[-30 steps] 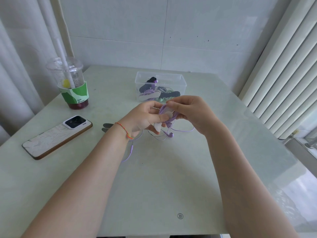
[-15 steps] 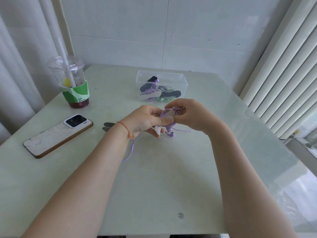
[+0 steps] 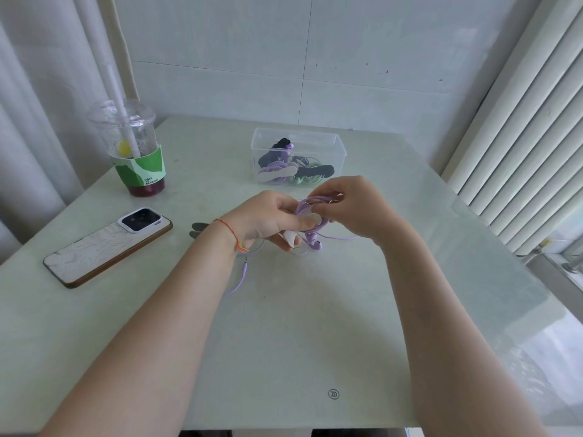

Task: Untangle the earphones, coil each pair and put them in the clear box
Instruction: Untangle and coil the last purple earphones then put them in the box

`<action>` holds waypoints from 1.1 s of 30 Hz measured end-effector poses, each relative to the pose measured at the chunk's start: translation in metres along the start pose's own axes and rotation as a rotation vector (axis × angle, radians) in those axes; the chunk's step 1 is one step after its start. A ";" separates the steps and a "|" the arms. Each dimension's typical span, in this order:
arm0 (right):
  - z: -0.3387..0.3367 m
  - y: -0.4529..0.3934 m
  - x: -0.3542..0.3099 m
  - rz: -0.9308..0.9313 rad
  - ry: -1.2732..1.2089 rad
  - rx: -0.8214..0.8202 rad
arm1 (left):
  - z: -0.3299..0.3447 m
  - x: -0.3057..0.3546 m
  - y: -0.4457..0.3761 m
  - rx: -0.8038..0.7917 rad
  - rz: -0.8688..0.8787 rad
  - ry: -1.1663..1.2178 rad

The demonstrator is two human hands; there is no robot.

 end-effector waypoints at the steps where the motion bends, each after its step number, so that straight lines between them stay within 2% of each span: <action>1: 0.000 0.001 -0.001 0.009 -0.003 0.006 | 0.000 0.000 0.000 0.003 0.000 0.000; 6: 0.002 0.001 -0.002 0.030 0.030 0.021 | 0.001 0.002 0.000 -0.006 0.024 0.004; 16: 0.007 0.000 -0.006 -0.110 0.181 0.067 | 0.003 -0.001 -0.002 0.038 0.002 0.028; 26: -0.003 0.000 -0.003 -0.044 0.089 -0.024 | 0.002 -0.003 -0.002 0.083 0.039 -0.048; 33: -0.007 0.000 0.009 0.130 -0.194 -0.178 | 0.002 -0.002 0.000 0.024 0.096 -0.081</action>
Point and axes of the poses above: each hand's wrist, its own y-axis away from the middle knuckle, its own z-axis out of the palm, x = y × z, the point moved 2 cm from there along -y, towards the middle knuckle, and after that the axes turned 13 degrees about x, right-handed, at the moved point
